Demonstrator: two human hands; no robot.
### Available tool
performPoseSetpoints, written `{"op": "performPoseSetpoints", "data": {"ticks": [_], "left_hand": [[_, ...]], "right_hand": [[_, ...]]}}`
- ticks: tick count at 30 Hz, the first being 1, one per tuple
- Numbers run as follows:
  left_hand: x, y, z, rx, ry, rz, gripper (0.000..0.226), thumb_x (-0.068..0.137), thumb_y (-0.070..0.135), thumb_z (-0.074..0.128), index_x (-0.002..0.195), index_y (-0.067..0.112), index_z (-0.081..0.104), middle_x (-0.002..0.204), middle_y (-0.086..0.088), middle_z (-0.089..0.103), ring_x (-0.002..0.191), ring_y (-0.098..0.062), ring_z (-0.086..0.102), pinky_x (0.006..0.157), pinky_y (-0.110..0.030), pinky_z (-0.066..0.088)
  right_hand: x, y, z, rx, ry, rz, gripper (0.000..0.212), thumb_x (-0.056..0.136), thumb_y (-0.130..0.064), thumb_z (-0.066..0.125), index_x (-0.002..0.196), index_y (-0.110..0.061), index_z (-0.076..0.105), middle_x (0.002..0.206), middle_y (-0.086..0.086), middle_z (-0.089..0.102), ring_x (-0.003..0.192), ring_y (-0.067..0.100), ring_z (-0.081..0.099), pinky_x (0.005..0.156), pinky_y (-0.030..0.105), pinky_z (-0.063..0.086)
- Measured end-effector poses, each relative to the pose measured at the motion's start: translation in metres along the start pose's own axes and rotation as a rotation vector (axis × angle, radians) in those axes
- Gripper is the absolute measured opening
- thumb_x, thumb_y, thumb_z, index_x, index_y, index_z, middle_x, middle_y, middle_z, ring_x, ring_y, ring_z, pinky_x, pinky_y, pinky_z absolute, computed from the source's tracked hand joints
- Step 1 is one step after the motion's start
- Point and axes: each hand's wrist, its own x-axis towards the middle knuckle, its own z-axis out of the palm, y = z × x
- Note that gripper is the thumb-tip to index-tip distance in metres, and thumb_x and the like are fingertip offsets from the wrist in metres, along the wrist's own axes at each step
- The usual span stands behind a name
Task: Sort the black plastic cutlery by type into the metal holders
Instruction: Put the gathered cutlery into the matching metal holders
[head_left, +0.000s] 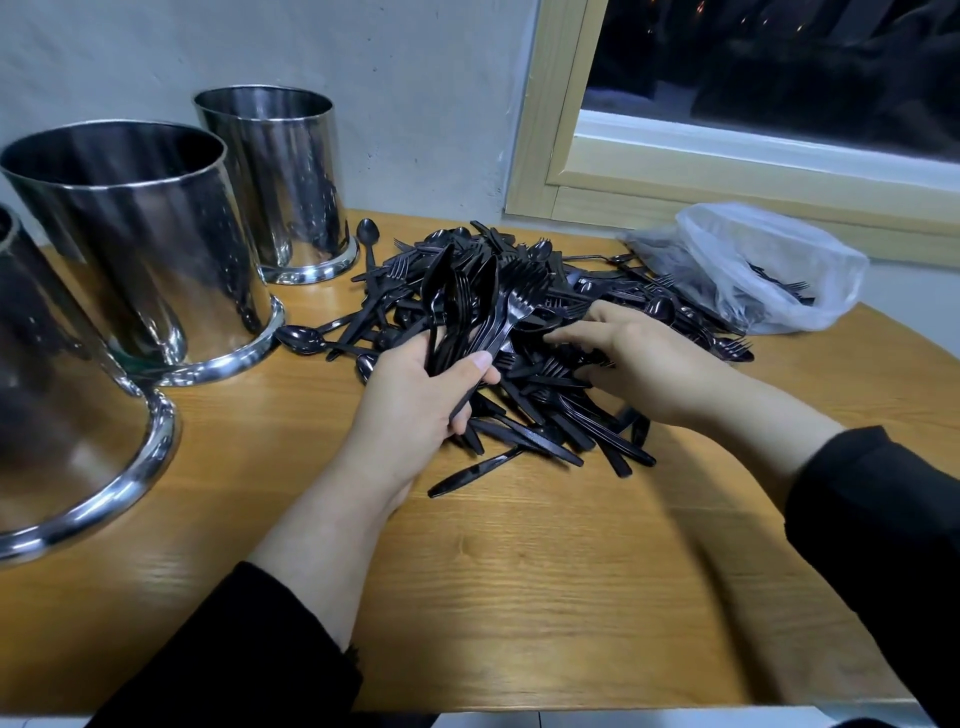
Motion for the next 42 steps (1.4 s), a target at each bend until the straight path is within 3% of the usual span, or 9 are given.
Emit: {"op": "performPoseSetpoints", "data": {"ticks": [9, 12, 15, 19, 22, 26, 30, 34, 42], "left_hand": [[0.002, -0.002, -0.001, 0.006, 0.012, 0.017, 0.011, 0.102, 0.019, 0.063, 0.103, 0.010, 0.069, 0.088, 0.000, 0.075, 0.057, -0.018, 0.048, 0.049, -0.022, 0.040], [0.001, -0.002, 0.000, 0.008, 0.032, 0.015, 0.014, 0.101, 0.019, 0.064, 0.097, 0.007, 0.069, 0.066, 0.006, 0.067, 0.055, -0.018, 0.047, 0.049, -0.022, 0.040], [0.001, -0.001, 0.000, 0.015, 0.050, 0.017, 0.017, 0.101, 0.023, 0.064, 0.093, 0.010, 0.071, 0.058, -0.007, 0.060, 0.050, -0.017, 0.047, 0.052, -0.028, 0.041], [0.000, 0.004, 0.001, -0.009, 0.059, 0.034, 0.011, 0.102, 0.020, 0.063, 0.098, 0.012, 0.069, 0.079, -0.008, 0.073, 0.055, -0.022, 0.057, 0.053, -0.034, 0.046], [-0.001, 0.006, 0.000, -0.090, 0.057, 0.008, 0.007, 0.102, 0.015, 0.063, 0.106, 0.013, 0.068, 0.091, -0.005, 0.077, 0.072, -0.022, 0.074, 0.052, -0.032, 0.053], [-0.003, 0.009, 0.000, -0.170, 0.024, -0.031, 0.013, 0.102, 0.016, 0.063, 0.114, 0.016, 0.068, 0.094, -0.004, 0.078, 0.075, -0.028, 0.077, 0.051, -0.030, 0.054], [-0.001, 0.006, -0.002, -0.188, 0.050, -0.048, 0.011, 0.102, 0.019, 0.063, 0.110, 0.011, 0.066, 0.075, -0.009, 0.071, 0.055, -0.025, 0.066, 0.048, -0.031, 0.045], [0.000, 0.007, -0.004, -0.253, 0.039, -0.063, 0.013, 0.102, 0.023, 0.064, 0.110, 0.013, 0.068, 0.093, -0.007, 0.077, 0.053, -0.020, 0.053, 0.046, -0.029, 0.036], [-0.002, 0.010, -0.007, -0.356, 0.057, -0.092, 0.012, 0.103, 0.019, 0.061, 0.110, 0.012, 0.068, 0.095, -0.005, 0.077, 0.051, -0.014, 0.043, 0.047, -0.026, 0.030]], "right_hand": [[-0.002, 0.004, 0.012, -0.053, 0.307, -0.110, 0.019, 0.095, -0.017, 0.067, 0.113, -0.016, 0.076, 0.092, -0.001, 0.052, 0.086, 0.023, 0.054, 0.071, 0.033, 0.047], [-0.007, -0.006, -0.003, 0.109, 0.552, -0.031, 0.017, 0.097, -0.017, 0.065, 0.110, -0.014, 0.075, 0.094, 0.004, 0.055, 0.084, 0.017, 0.053, 0.072, 0.024, 0.044], [-0.010, -0.025, -0.031, 0.382, 0.695, 0.130, 0.011, 0.098, -0.023, 0.064, 0.103, -0.021, 0.073, 0.088, 0.000, 0.065, 0.081, 0.008, 0.057, 0.071, 0.016, 0.042], [-0.008, -0.058, -0.043, 0.888, 0.601, 0.238, 0.001, 0.094, -0.017, 0.070, 0.094, -0.017, 0.069, 0.072, 0.004, 0.069, 0.065, 0.012, 0.064, 0.064, 0.026, 0.052], [0.000, -0.074, -0.028, 1.038, 0.514, 0.296, 0.014, 0.092, -0.014, 0.072, 0.097, -0.004, 0.064, 0.075, 0.010, 0.073, 0.067, 0.020, 0.072, 0.068, 0.035, 0.060], [0.018, -0.088, -0.015, 1.223, 0.550, 0.369, 0.015, 0.092, -0.011, 0.072, 0.088, -0.006, 0.058, 0.068, 0.010, 0.067, 0.066, 0.025, 0.072, 0.074, 0.043, 0.062], [0.032, -0.097, -0.009, 1.147, 0.574, 0.373, 0.016, 0.093, -0.014, 0.071, 0.084, -0.008, 0.059, 0.062, 0.003, 0.065, 0.059, 0.019, 0.067, 0.069, 0.036, 0.061], [0.035, -0.105, -0.006, 1.076, 0.558, 0.362, 0.017, 0.094, -0.019, 0.070, 0.083, -0.010, 0.061, 0.068, 0.008, 0.066, 0.057, 0.016, 0.062, 0.055, 0.022, 0.051], [0.043, -0.107, -0.008, 1.091, 0.511, 0.317, 0.016, 0.094, -0.024, 0.070, 0.096, -0.012, 0.060, 0.060, 0.001, 0.058, 0.054, 0.016, 0.056, 0.055, 0.029, 0.050]]}}
